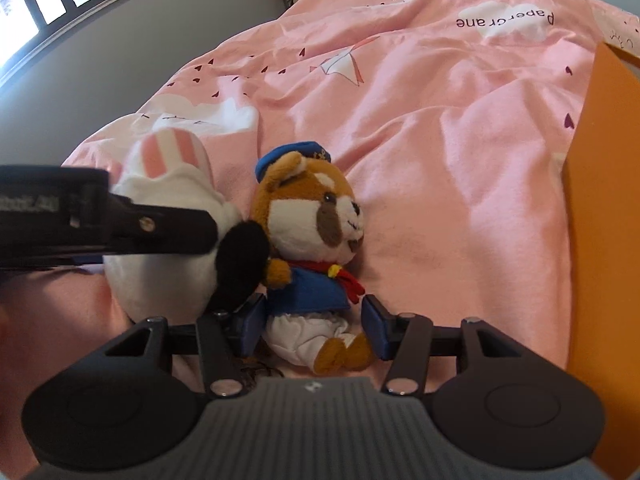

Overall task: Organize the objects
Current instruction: 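Grasp the white plush with the left tool while the right grasps the brown bear, then lift and carry both plush toys with both tools over the orange box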

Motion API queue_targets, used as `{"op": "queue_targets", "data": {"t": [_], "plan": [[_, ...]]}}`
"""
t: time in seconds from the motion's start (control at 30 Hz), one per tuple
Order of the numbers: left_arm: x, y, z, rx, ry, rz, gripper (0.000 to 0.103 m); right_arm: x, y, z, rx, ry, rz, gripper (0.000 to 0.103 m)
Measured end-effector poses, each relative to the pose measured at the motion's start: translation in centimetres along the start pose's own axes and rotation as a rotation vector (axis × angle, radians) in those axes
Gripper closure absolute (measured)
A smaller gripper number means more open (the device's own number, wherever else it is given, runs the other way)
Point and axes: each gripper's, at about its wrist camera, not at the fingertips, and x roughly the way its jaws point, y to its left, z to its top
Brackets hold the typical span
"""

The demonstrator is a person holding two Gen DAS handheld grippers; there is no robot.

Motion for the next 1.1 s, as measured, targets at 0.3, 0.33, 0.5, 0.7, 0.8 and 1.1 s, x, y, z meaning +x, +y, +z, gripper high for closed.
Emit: {"op": "queue_targets", "data": {"t": [0.3,0.33,0.5,0.7,0.8,1.1], "plan": [[-2.2,-0.6,0.2,-0.013,-0.032,-0.044,0.028,-1.7,0.7,0.0,-0.008,-0.048,0.012,0.065],[-2.6,-0.9,0.2,-0.01,-0.041,-0.057,0.028,-2.4,0.9,0.1,-0.026,-0.064,-0.005,0.065],[-5.7,-2.1,0.7,-0.006,-0.103,-0.132,0.028,-5.8,0.7,0.9,-0.005,-0.137,-0.025,0.065],[-9.5,-3.8,1.2,0.014,-0.197,-0.188,0.028,-11.5,0.7,1.7,-0.027,-0.281,-0.082,0.065],[-10.5,-5.1,1.2,0.028,-0.222,-0.217,0.028,-14.7,0.1,2.1,-0.03,-0.343,-0.113,0.065],[-11.2,-11.6,1.0,0.131,-0.24,-0.335,0.028,-21.9,-4.2,2.1,-0.006,-0.443,-0.222,0.065]]}}
